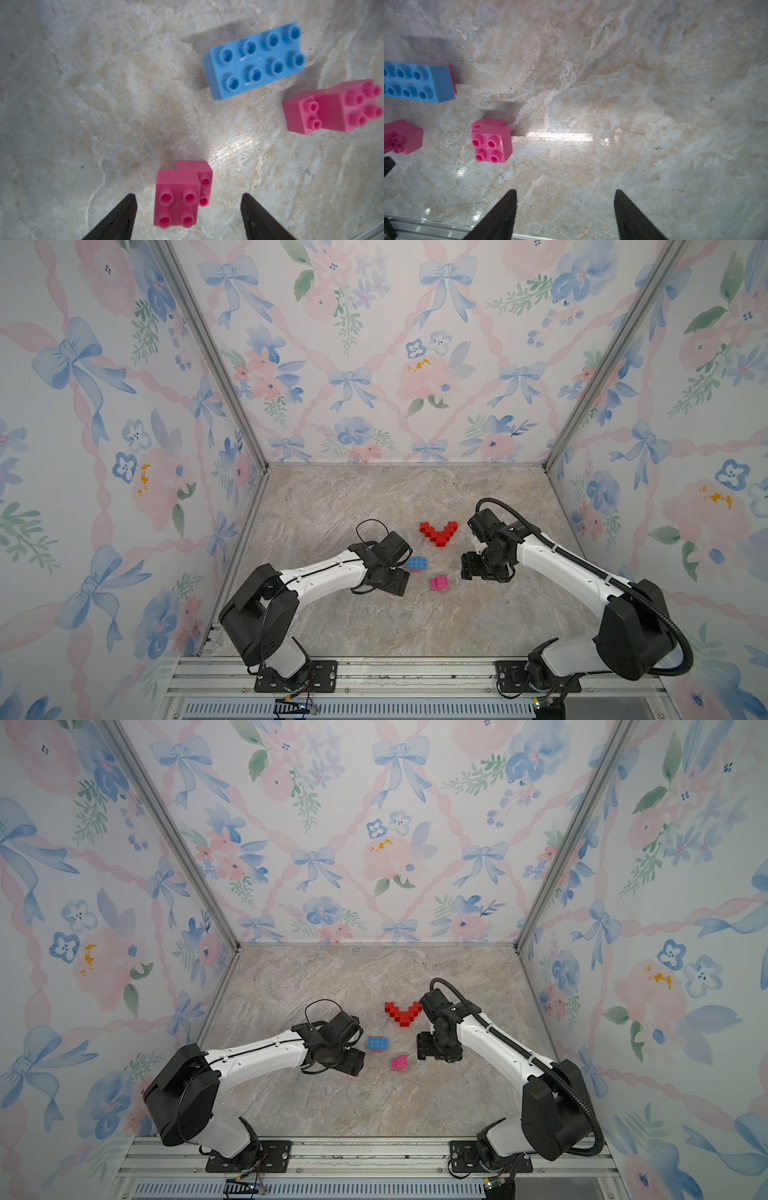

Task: Assemble the letter v with lego
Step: Assemble the lego brick with the lego brick, then pick up the lego brick from the center of the board.

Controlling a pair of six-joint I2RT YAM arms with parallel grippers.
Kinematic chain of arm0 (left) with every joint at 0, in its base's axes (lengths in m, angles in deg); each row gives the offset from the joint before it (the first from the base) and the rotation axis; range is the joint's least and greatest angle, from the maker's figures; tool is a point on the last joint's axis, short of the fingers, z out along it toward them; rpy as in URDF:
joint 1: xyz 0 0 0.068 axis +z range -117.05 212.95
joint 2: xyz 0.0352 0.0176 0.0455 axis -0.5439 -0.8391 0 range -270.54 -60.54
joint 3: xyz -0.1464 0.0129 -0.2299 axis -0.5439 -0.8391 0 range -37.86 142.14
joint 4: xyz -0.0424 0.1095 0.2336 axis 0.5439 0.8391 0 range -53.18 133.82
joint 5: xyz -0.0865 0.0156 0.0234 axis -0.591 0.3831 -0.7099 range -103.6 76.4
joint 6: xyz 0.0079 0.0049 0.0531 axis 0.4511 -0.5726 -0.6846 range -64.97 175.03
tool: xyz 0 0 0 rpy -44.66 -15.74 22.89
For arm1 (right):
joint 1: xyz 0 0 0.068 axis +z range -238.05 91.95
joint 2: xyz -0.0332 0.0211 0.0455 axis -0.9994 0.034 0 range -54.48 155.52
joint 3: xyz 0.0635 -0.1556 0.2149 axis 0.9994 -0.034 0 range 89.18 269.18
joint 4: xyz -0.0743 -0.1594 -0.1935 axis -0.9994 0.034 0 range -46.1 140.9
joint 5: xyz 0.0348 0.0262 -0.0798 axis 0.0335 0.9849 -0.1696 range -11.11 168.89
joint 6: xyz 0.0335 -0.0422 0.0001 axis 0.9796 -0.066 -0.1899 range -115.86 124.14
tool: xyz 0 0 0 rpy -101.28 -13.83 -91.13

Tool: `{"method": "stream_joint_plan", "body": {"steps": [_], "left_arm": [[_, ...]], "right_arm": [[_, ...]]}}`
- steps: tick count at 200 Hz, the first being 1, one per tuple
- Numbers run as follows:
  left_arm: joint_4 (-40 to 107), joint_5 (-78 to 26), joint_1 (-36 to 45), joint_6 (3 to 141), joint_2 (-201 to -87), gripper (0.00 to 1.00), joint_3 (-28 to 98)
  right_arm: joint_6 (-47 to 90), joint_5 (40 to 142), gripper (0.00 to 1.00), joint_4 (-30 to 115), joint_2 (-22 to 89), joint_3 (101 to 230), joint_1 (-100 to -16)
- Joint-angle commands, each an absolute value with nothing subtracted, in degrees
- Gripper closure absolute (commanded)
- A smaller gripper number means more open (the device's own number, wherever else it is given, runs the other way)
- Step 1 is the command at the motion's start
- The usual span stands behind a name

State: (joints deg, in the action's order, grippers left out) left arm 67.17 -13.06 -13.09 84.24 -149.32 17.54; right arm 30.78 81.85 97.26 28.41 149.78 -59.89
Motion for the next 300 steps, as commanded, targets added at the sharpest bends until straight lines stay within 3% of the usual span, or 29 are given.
{"method": "stream_joint_plan", "body": {"steps": [1,27,50,107,133,153,183,300], "left_arm": [[67.6,-15.21,-11.98,83.68,-148.17,0.15,21.96],[66.34,-20.41,-6.22,78.27,-151.32,0.19,26.78],[59.58,-34.08,1.08,76.12,-155.9,0.24,26.63],[38.18,-51.11,8.64,82.37,-156.48,0.34,14.31],[31.23,-49.48,8.81,84.01,-154.34,0.37,7.82],[24.7,-50.06,8.96,87.14,-153.16,0.39,3.8],[15.65,-52.7,8.51,91.58,-154.81,0.4,1.78],[3.13,-56.16,5.63,97.58,-164.08,0.47,-1.46]], "right_arm": [[30.12,83.96,0.26,95.08,30.23,152.23,-60.29],[31.36,88.84,0.26,89.91,32.88,153.33,-59.9],[32.87,93.31,0.29,85.19,35.43,153.85,-58.42],[35.93,99.62,0.38,77.18,38.24,152.06,-58.22],[29.77,96.06,0.38,78.66,36.95,151.07,-58.24],[26.1,90.98,0.57,79.07,36.06,149.44,-59.48],[23.56,88.01,0.7,80.64,39.68,151.08,-57.92],[24.27,87.33,0.7,82.0,40.98,151.32,-57.64]]}}
